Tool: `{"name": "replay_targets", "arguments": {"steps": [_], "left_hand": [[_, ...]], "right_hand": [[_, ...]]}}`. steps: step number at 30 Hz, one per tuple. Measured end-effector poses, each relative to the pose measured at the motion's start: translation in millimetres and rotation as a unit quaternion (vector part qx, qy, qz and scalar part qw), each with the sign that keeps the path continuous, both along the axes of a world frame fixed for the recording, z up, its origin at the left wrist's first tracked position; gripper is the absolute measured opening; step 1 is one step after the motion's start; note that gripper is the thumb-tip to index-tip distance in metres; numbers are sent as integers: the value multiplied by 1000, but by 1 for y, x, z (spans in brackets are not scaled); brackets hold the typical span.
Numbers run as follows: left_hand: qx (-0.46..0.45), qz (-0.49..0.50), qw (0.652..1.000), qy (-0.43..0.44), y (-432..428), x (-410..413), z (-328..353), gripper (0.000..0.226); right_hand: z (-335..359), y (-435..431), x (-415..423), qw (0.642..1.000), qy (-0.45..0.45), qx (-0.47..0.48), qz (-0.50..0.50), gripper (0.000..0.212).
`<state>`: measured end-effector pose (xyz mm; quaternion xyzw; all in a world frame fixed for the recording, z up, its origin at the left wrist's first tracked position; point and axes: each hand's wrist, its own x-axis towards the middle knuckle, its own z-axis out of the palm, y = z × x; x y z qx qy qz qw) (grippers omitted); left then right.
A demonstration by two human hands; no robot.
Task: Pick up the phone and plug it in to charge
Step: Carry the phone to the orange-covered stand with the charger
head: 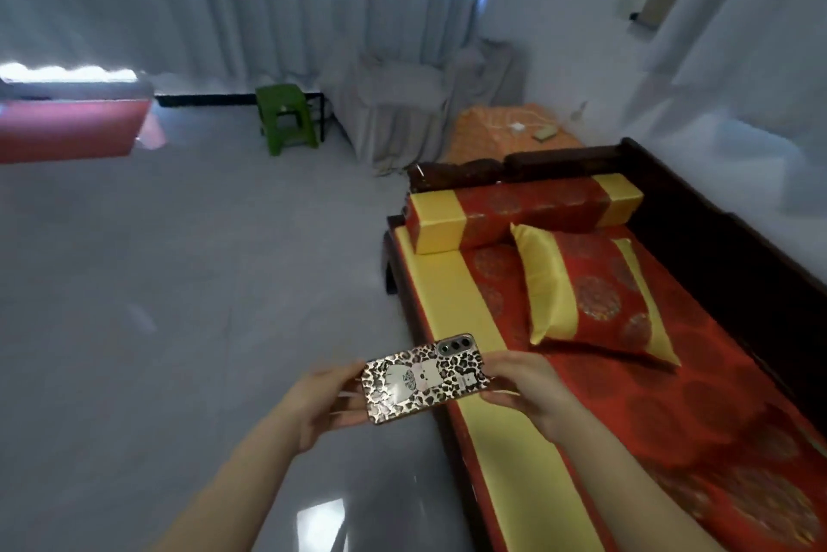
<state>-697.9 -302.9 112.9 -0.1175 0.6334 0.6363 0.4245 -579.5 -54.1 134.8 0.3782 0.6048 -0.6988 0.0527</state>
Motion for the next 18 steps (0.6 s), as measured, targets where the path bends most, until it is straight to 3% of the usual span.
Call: {"name": "replay_targets", "arguments": {"steps": [6, 9, 14, 18], "left_hand": [[-6, 40, 999, -32, -20, -104, -11, 25], [-7, 33, 999, -22, -15, -172, -12, 19], [-34, 25, 999, 2, 5, -337, -14, 15], [-50, 12, 999, 17, 13, -458, -4, 15]], "right_hand": [[2, -15, -128, 999, -21, 19, 42, 12], [-4, -10, -202, 999, -14, 26, 40, 10], [-25, 9, -368, 1000, -10, 4, 4, 17], [-19, 14, -487, 1000, -8, -6, 0, 10]]}}
